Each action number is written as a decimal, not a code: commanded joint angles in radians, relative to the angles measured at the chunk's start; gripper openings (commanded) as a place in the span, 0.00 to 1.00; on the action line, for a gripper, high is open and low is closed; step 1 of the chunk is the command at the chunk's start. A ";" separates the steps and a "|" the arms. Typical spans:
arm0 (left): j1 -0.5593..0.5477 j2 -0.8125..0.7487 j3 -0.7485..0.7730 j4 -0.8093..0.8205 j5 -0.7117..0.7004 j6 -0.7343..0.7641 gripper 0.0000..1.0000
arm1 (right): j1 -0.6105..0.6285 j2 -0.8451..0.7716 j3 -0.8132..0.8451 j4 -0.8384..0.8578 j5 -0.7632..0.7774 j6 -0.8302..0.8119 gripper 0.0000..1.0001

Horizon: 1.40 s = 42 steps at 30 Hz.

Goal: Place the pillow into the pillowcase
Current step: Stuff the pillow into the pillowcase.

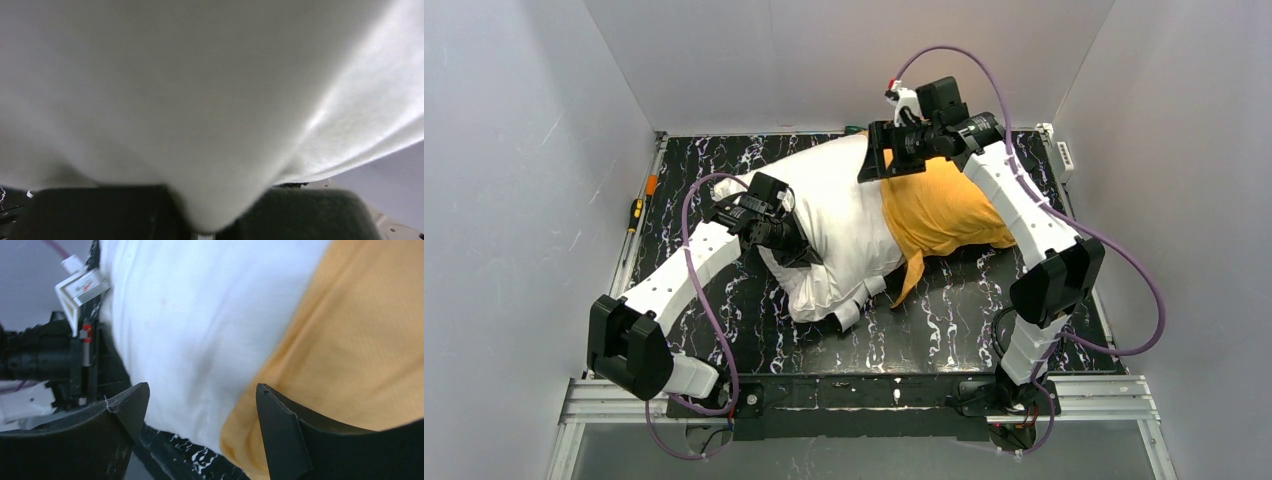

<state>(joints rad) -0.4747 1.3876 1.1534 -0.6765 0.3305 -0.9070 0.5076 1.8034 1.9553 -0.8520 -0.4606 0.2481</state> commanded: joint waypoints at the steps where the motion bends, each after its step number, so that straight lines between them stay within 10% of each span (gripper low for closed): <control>1: -0.009 -0.024 -0.007 0.048 0.054 0.010 0.00 | -0.039 -0.009 0.086 0.009 0.243 -0.036 0.86; 14: -0.009 -0.052 -0.039 0.046 0.062 0.002 0.00 | -0.043 0.154 0.161 0.076 0.220 -0.020 0.63; 22: -0.010 -0.060 -0.049 0.048 0.060 -0.003 0.00 | -0.043 0.140 0.185 0.068 0.192 -0.027 0.07; 31: -0.010 0.008 0.035 0.060 0.072 -0.001 0.00 | -0.043 0.049 0.242 0.099 0.023 0.030 0.02; 42: -0.056 0.159 0.247 0.106 0.089 -0.015 0.00 | 0.060 -0.107 -0.221 0.601 -0.453 0.373 0.01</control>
<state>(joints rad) -0.5026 1.4971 1.2667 -0.7273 0.3603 -0.9012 0.4534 1.7920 1.8572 -0.5758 -0.5114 0.3775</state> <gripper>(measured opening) 0.046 0.053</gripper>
